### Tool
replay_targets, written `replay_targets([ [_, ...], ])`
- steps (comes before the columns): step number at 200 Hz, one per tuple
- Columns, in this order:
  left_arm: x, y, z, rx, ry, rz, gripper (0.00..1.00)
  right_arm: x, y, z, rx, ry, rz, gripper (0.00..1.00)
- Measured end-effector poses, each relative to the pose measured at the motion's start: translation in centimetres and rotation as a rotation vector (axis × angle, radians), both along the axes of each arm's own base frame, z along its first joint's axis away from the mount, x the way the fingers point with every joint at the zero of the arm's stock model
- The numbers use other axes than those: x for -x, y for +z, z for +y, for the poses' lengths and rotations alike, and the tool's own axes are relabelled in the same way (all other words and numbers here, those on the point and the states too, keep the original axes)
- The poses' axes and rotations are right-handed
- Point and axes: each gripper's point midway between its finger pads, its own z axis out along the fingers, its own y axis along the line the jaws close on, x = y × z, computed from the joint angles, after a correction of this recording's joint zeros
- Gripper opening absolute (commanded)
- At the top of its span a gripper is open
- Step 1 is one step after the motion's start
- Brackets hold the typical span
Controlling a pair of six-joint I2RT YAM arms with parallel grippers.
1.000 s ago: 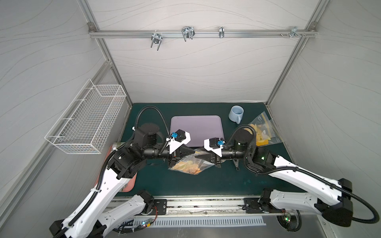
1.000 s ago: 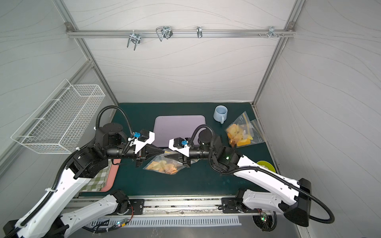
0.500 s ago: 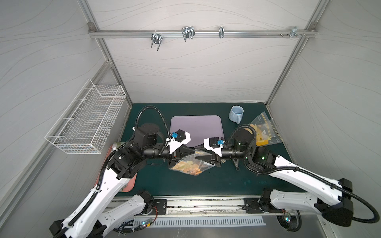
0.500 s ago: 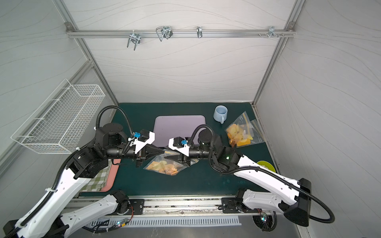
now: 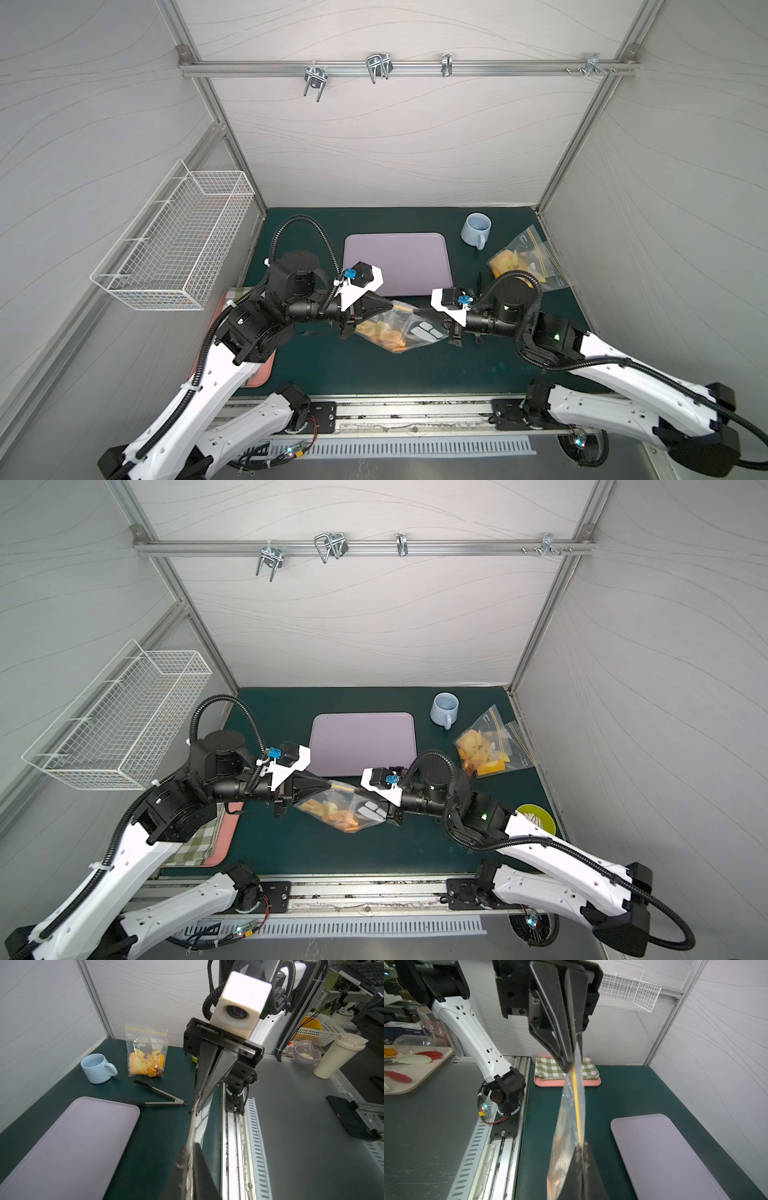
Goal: Put the cookies into a resealable bag to prevent moisture
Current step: Close the ziploc bag at the center of the board, then place the ziploc bag at the corner of the board.
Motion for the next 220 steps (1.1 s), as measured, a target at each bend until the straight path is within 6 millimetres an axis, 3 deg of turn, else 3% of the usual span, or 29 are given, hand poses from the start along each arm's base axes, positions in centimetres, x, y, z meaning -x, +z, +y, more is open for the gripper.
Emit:
replay_targets([
  [15,-0.7,0.2,0.0,0.011,0.037,0.004,0.89,-0.3,-0.5,-0.1,0.023,-0.023,0.014,0.00],
  [32,-1.9,0.1,0.1,0.017,0.107,0.011,0.99,-1.1,-0.7,-0.5,0.048,-0.067,0.037,0.00],
  [56,-4.1,-0.8,0.9,0.012,0.245,0.024,0.99,-3.0,-0.3,-1.5,0.073,-0.176,0.080,0.00],
  [75,-6.2,-1.6,1.7,0.004,0.369,0.034,0.99,-5.6,0.0,-3.3,0.091,-0.320,0.132,0.00],
  [138,-11.9,-5.7,4.2,-0.066,0.674,0.159,0.99,-15.4,-0.3,-13.3,0.135,-0.863,0.312,0.00],
  [181,-13.4,-8.1,5.2,-0.111,0.764,0.204,0.99,-20.2,-2.1,-18.6,0.151,-1.064,0.427,0.00],
  [220,-13.6,-9.0,5.7,-0.127,0.792,0.214,0.99,-22.7,-3.7,-21.7,0.167,-1.161,0.485,0.00],
])
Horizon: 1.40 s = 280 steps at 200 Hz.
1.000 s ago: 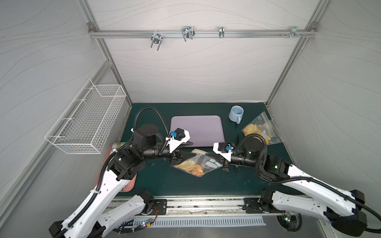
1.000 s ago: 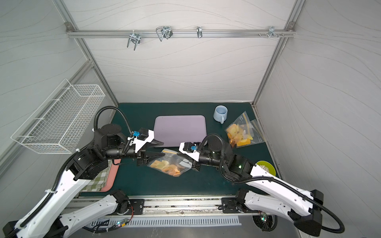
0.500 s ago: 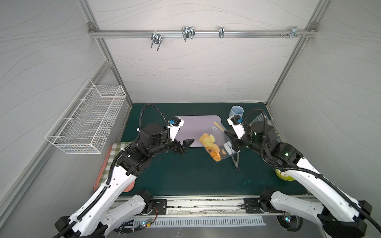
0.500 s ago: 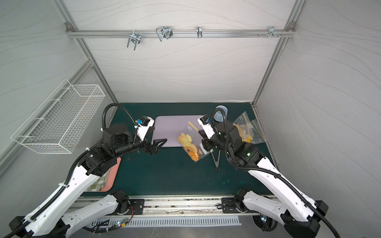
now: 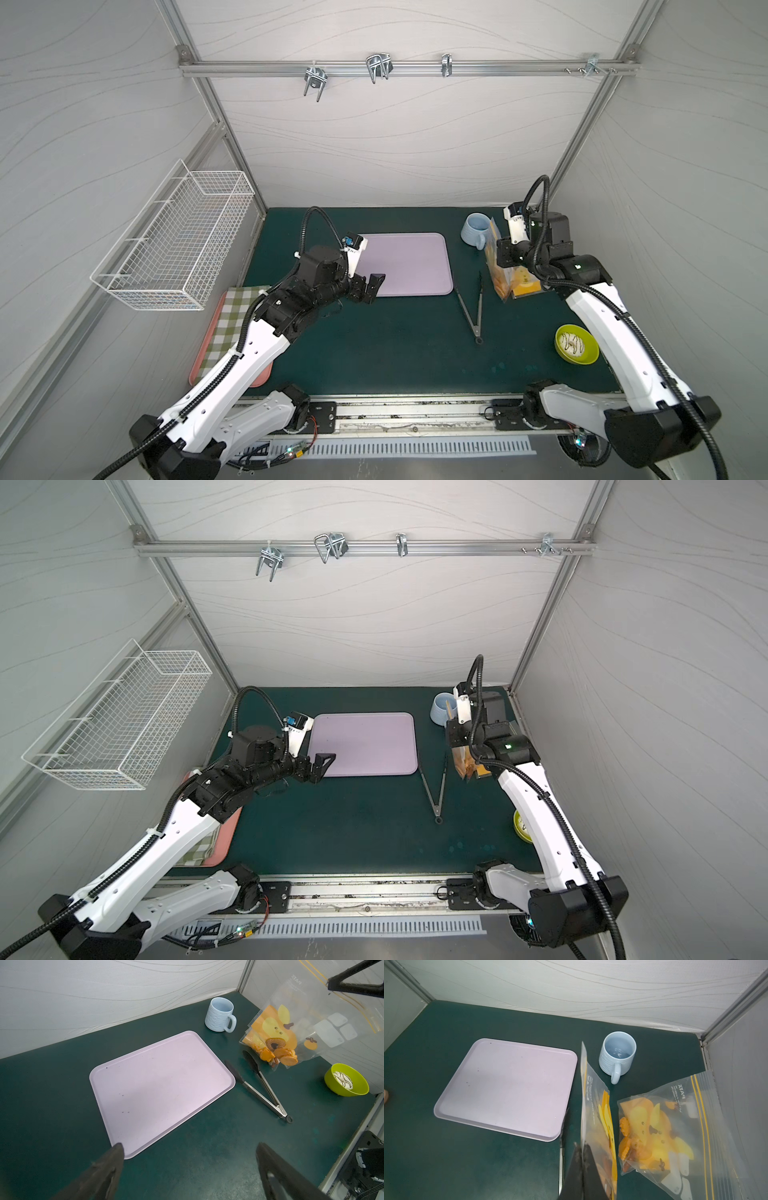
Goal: Put the cookies into a resealable bag to prevent moisture
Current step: Place the ziploc bag at the corner of the board, then reset both arms
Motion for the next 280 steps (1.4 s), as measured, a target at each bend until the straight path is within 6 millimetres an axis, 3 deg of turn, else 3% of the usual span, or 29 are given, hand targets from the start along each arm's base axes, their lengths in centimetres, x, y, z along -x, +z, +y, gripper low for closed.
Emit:
replay_targets([
  [62,-0.3,-0.5,0.6,-0.009,0.021,0.007,0.99,-2.6,-2.6,-2.9,0.023,-0.080,0.070,0.00],
  [105,-0.5,-0.7,1.0,-0.012,0.036,0.009,0.99,-3.5,-2.4,-5.0,0.007,-0.133,0.051,0.00],
  [120,-0.7,-0.9,1.4,-0.012,0.051,0.013,0.99,-4.2,-2.6,-5.9,-0.008,-0.153,0.044,0.39],
  [134,-1.2,-1.1,2.2,-0.003,0.089,0.023,0.99,-5.1,-3.8,-6.9,-0.022,-0.174,0.059,0.59],
  [143,-1.7,-1.2,2.9,0.005,0.133,0.032,0.99,-5.7,-4.9,-7.7,-0.030,-0.191,0.082,0.64],
  [162,-3.4,-2.0,5.5,0.021,0.279,0.063,0.99,-6.5,-7.8,-10.0,-0.062,-0.261,0.140,0.65],
  [175,-4.4,-2.5,7.4,0.027,0.383,0.081,0.99,-6.1,-9.2,-11.7,-0.087,-0.328,0.160,0.71],
  [184,-4.7,-3.0,8.6,0.030,0.452,0.083,0.99,-5.6,-9.5,-12.7,-0.101,-0.366,0.154,0.81],
  [202,-4.9,-3.6,10.5,0.042,0.559,0.066,0.99,-4.7,-8.0,-14.3,-0.132,-0.448,0.085,0.98],
  [236,-5.1,-5.3,12.8,0.055,0.680,-0.055,0.99,-3.0,-3.5,-15.3,-0.187,-0.542,-0.151,0.99],
  [249,-5.1,-6.7,14.0,0.021,0.723,-0.099,0.99,-1.6,-3.7,-15.9,-0.192,-0.596,-0.215,0.99],
  [280,-5.1,-10.5,16.5,-0.108,0.794,-0.164,0.99,1.8,-6.7,-17.1,-0.162,-0.726,-0.251,0.99],
])
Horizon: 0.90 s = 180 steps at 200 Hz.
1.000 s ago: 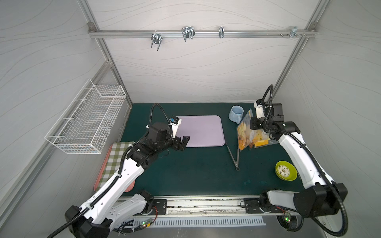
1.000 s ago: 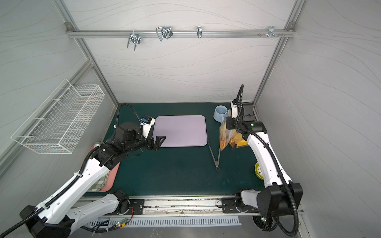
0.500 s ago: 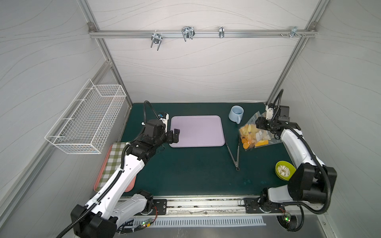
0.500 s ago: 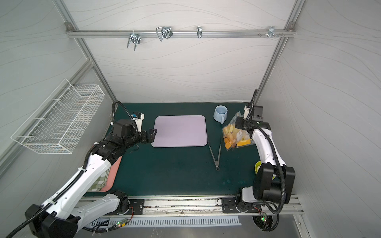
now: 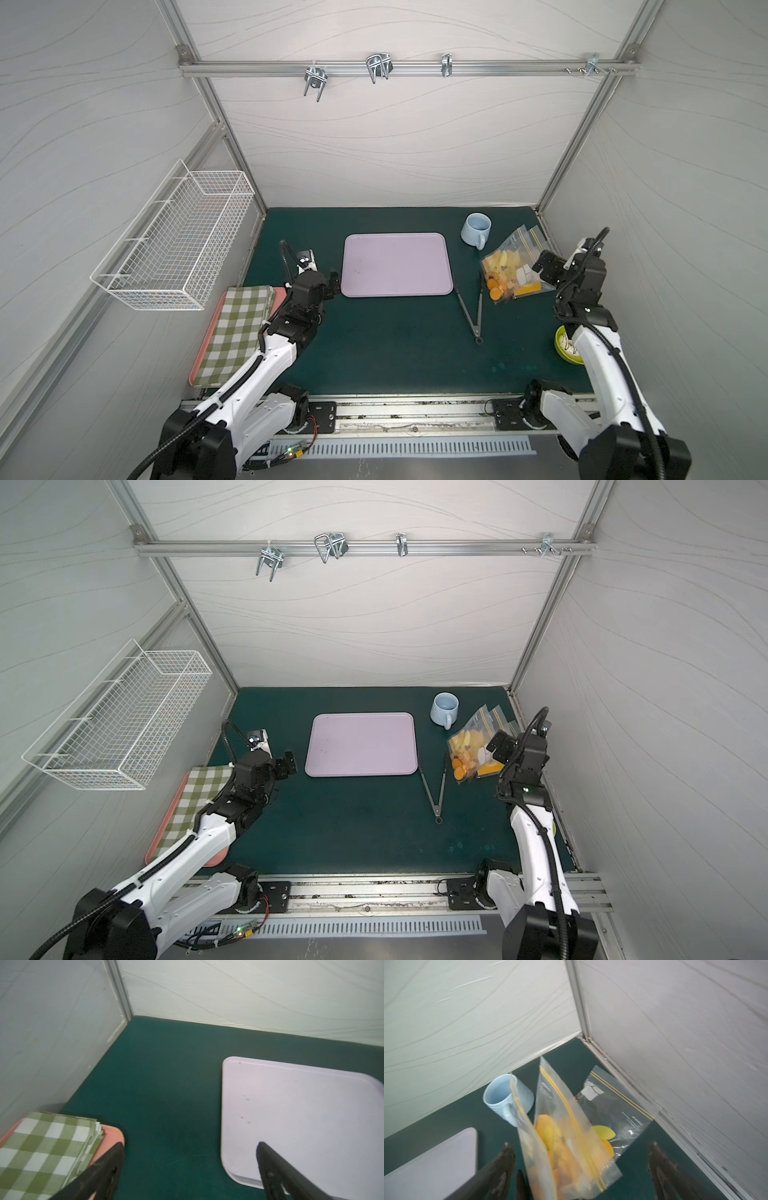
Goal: Put the cookies into a resealable bag to prevent moisture
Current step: Reset both arms
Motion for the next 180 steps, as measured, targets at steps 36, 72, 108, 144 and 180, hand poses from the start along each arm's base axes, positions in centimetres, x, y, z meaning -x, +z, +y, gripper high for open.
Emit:
replay_targets([
  [36,0.9,-2.0,1.7,-0.093,0.052,-0.039,0.99,2.0,-4.0,1.9,0.047,0.019,0.023,0.99],
  [72,1.7,-4.6,2.6,-0.169,0.050,-0.041,0.99,3.0,-10.5,4.5,0.160,0.202,0.072,0.99],
  [108,0.0,-7.6,4.1,-0.168,0.051,0.016,0.99,1.7,-15.3,6.9,0.188,0.378,0.144,0.99],
  [144,-2.7,-9.0,6.5,-0.043,0.073,-0.019,0.99,-2.0,-15.3,8.9,0.165,0.476,0.055,0.99],
  [180,-4.8,-9.4,6.8,0.037,0.051,-0.006,0.99,-4.2,-16.8,10.3,0.144,0.544,0.018,0.99],
])
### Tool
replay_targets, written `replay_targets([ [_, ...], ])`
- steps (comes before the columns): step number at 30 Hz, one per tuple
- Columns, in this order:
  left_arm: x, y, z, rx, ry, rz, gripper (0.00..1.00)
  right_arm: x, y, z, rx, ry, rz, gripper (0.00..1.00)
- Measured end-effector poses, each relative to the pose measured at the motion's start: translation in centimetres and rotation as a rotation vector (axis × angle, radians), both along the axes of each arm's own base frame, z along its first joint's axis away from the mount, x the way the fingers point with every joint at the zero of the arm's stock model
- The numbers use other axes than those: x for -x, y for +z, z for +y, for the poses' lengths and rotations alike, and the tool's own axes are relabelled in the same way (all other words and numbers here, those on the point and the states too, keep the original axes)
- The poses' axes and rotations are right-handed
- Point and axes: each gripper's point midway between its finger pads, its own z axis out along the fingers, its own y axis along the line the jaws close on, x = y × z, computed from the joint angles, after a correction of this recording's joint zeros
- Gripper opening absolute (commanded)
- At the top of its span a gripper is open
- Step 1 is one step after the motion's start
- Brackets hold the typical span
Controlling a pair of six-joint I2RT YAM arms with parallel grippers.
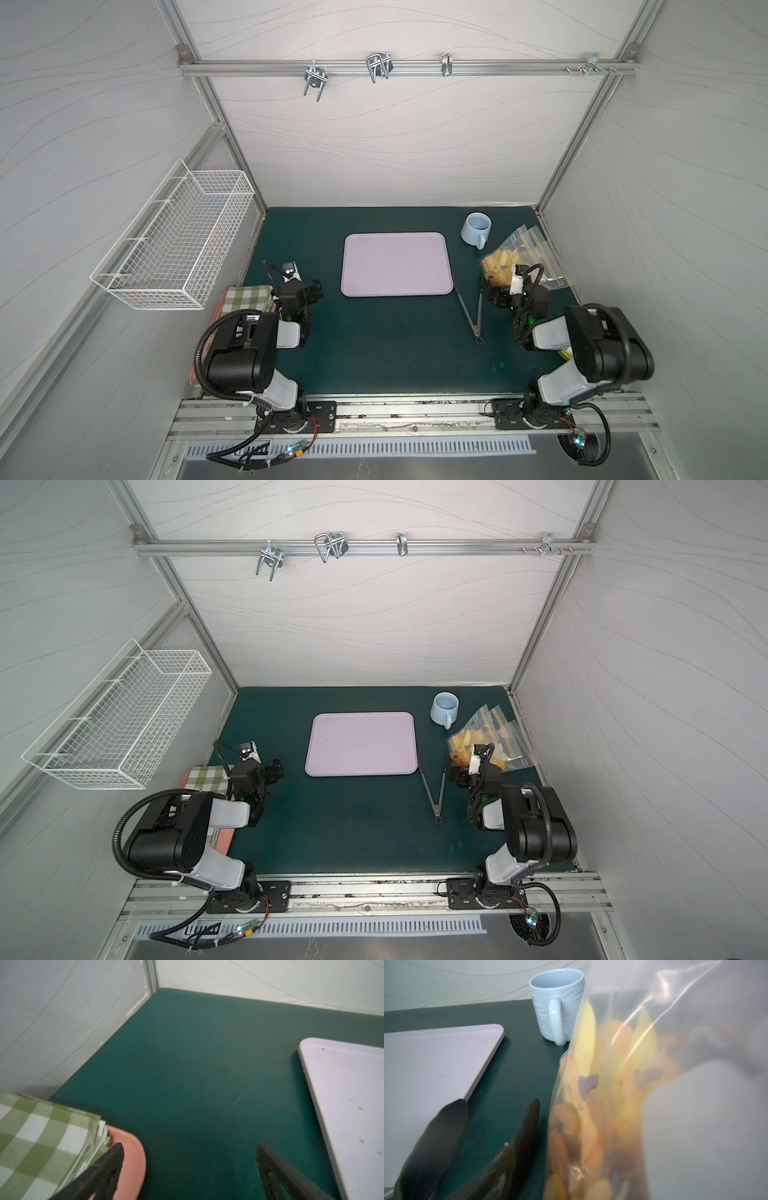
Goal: Put the cookies into a resealable bag to prevent moisture
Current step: Reset both arms
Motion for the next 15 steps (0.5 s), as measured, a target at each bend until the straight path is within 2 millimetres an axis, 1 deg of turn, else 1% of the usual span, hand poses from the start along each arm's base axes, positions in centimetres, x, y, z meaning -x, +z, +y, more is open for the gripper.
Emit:
replay_targets([
  [1,-0.4,0.3,-0.1,0.007,-0.006,-0.002,0.99,0.0,-0.1,0.2,0.000,0.009,0.009,0.99],
  [3,-1.2,1.3,-0.3,0.011,-0.017,-0.033,0.99,-1.1,0.6,0.6,0.001,0.017,0.009,0.99],
  [5,-1.3,1.4,-0.4,0.015,-0.024,-0.036,0.99,-3.1,2.1,1.2,0.009,0.030,-0.006,0.99],
  [6,-1.3,1.3,-0.5,0.018,-0.025,-0.031,0.99,-3.8,3.2,1.6,0.016,0.041,-0.036,0.99],
  [7,-1.3,1.2,-0.5,0.019,-0.025,-0.030,0.99,-4.1,3.8,2.1,0.024,0.058,-0.054,0.99],
  [8,-1.3,1.2,-0.5,0.019,-0.026,-0.031,0.99,-4.2,4.0,2.5,0.030,0.068,-0.058,0.99],
  [10,-1.3,1.2,-0.5,0.020,-0.028,-0.031,0.99,-4.0,3.5,2.9,0.038,0.086,-0.037,0.99],
  [15,-1.3,1.2,-0.5,0.020,-0.028,-0.031,0.99,-3.6,2.8,3.1,0.038,0.113,-0.011,0.99],
])
